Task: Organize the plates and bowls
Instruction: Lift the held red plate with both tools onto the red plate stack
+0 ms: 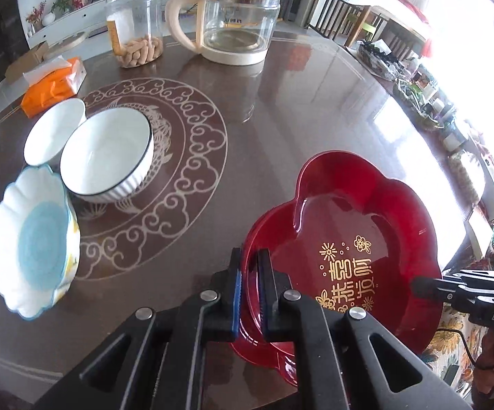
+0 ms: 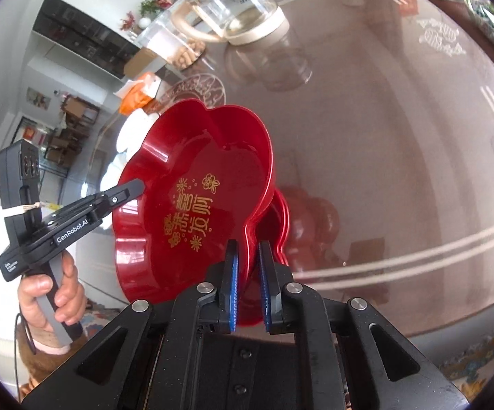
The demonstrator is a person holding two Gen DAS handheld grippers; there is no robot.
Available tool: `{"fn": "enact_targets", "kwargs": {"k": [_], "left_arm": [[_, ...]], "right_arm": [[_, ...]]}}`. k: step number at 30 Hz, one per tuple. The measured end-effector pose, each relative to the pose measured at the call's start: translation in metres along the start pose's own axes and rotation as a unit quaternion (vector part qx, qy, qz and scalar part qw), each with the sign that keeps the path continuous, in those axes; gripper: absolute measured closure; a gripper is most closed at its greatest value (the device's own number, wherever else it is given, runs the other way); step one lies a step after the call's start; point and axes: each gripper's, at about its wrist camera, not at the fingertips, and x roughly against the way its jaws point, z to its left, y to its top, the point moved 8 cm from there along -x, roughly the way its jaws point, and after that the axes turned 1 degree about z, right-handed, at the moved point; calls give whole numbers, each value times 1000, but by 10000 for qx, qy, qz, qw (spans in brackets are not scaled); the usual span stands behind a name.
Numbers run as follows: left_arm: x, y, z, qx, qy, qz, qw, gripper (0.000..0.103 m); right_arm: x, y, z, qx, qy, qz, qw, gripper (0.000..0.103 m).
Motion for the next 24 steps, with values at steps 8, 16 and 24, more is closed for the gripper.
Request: {"fn": "enact_targets", "kwargs": {"k": [8,16,24], "left_arm": [[-18,-20,2,-160,258,53,9995,93],[-16,-34,3,-358,524,26,9980,93],[-20,-50,3,-468,764,148,9959,91]], "right_arm": [[-18,-27,-5,-93,-292,162,9994,89],[-21,-25,0,206,-715,40,9972,91],[-21,-8,-3,421,-1081,-238,9930,91]]}}
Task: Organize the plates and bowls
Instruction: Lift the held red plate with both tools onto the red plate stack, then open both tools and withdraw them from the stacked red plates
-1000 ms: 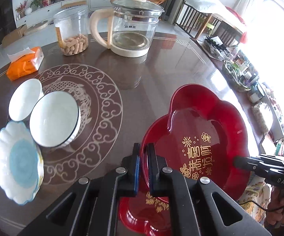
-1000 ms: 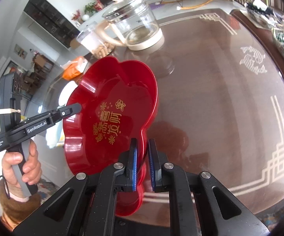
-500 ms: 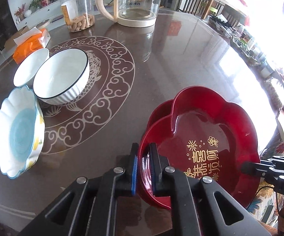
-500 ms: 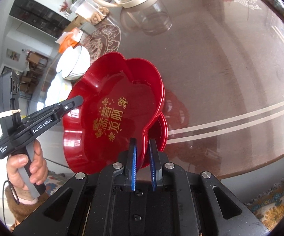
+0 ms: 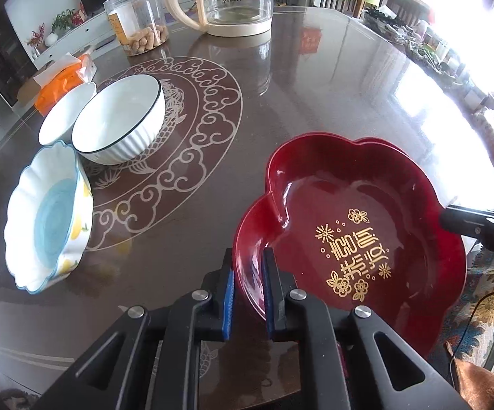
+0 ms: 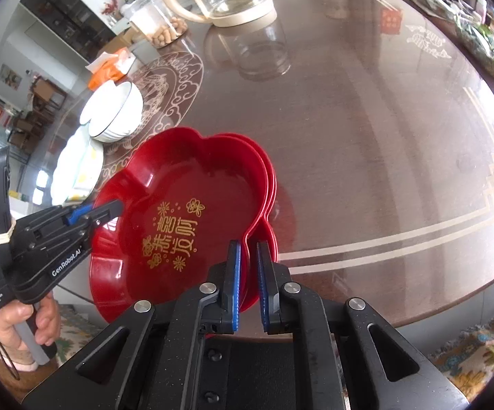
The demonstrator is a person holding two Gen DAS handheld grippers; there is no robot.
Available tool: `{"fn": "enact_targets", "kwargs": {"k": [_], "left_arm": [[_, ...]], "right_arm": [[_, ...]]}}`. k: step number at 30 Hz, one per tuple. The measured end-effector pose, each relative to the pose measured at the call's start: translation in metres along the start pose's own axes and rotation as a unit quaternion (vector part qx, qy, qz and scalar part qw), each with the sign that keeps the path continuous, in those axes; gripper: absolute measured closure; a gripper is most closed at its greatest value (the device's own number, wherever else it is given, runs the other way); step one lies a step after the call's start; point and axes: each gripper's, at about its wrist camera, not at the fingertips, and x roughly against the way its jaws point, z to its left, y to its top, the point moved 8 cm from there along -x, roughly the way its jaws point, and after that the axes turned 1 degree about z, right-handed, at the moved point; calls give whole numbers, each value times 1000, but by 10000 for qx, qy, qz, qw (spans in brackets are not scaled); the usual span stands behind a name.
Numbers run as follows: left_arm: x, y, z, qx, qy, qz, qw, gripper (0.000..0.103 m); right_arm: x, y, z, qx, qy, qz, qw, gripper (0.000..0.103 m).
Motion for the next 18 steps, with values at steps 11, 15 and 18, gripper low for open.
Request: {"fn": "enact_targets", "kwargs": {"k": [11,15,18], "left_arm": [[38,-13,7,338,203,-595,9974,37],[65,-31,14,1071,35,-1320,9854,13],[67,-52,11,1398,-175,-1466,9791,13]], "right_arm": [[4,14,-6,14,-86,-429,9990,83],[28,14,-4,235,-297,-982,9944,33],[37,9,-6,455,-663,-1322,9880,33]]}}
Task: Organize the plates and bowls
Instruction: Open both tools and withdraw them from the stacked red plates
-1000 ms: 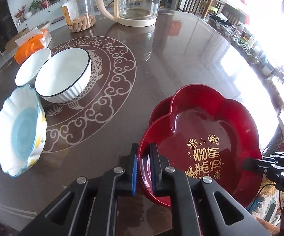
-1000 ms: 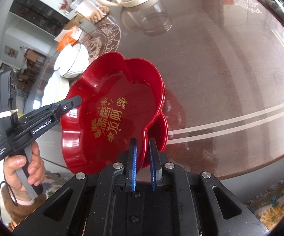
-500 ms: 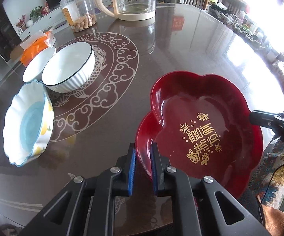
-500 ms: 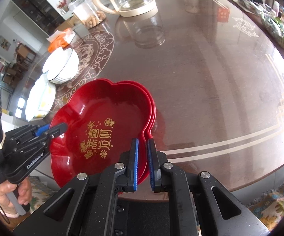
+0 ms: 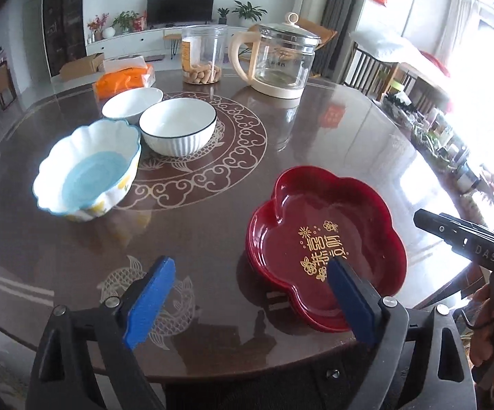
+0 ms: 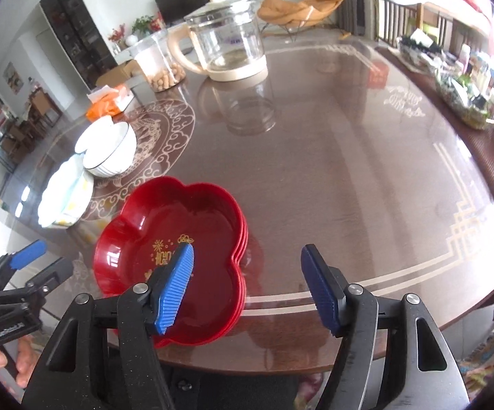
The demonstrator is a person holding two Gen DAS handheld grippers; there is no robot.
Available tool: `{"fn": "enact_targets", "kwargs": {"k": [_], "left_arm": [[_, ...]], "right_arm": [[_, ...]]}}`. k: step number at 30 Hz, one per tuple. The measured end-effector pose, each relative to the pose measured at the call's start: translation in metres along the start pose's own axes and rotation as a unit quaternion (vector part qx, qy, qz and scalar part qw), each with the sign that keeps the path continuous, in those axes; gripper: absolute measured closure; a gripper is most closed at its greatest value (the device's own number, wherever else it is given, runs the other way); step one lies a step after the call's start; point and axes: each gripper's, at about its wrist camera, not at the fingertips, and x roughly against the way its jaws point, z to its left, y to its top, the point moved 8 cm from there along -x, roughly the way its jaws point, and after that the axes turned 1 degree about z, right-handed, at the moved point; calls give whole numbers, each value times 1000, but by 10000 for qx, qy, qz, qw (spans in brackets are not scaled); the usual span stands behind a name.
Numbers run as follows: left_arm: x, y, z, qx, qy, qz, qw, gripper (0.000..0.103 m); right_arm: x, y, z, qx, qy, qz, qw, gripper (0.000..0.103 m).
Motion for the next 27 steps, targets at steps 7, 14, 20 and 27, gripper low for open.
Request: {"fn": "enact_targets", "kwargs": {"k": [7,14,20,27], "left_arm": [[0,-30,18,-179,587,34,9981,13],[15,-34,55,239,798,-168,9964,13],[23,-37,76,492,883,-235,9946,13],[30,-36,79,396,1013,-299,9936,13]], "right_arm": [[9,-12,-3,461,-576,-419,9964,34],[16,-18,-4,277,-481,-592,9967,34],[18,-20,2,296,-401,-662,9966,34],[20,-22,12,376,-307,-670,9966,34]]}}
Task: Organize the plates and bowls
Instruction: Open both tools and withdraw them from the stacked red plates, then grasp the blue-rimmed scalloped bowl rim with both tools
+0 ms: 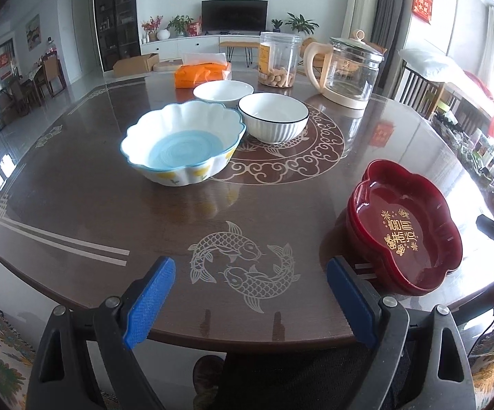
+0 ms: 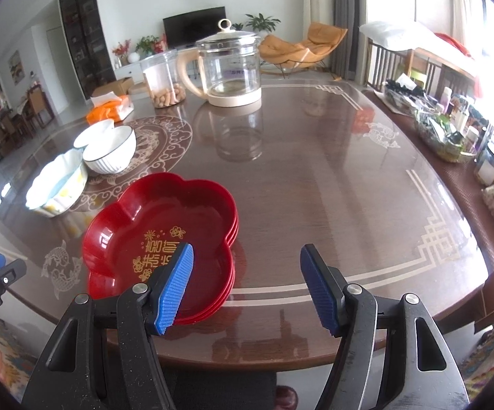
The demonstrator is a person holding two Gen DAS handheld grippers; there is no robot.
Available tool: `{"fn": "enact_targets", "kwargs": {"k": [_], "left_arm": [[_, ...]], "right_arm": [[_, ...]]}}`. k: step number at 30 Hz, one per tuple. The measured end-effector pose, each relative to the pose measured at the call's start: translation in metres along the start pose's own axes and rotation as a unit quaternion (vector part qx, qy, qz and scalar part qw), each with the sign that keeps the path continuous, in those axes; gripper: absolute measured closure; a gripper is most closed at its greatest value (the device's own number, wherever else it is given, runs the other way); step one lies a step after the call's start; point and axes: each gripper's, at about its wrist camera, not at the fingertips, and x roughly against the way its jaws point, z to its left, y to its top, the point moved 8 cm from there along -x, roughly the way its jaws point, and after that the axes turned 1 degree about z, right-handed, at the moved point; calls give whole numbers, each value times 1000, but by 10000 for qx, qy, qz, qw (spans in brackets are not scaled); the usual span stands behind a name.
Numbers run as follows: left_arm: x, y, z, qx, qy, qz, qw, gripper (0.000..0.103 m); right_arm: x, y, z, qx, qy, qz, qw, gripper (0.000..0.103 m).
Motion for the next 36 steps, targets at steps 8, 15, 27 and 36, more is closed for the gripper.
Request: {"fn": "enact_targets", "kwargs": {"k": [8,15,27,36], "left_arm": [[-4,-3,22,153,68,84,9998,13],[-9,11,80,259,387,188,9987,13],[-76,106,205,1646,-162,828,9828,13],[-143,142,205,1499,-204,1229,9808,28]], "right_arm": [[2,-4,23,216,225,40,9995,34],[4,7,87,891,809,198,9925,34],[-92,68,233,208,2492,2117,9448,34],[-165,81,275,-188,2286,2567,9389,47]]}}
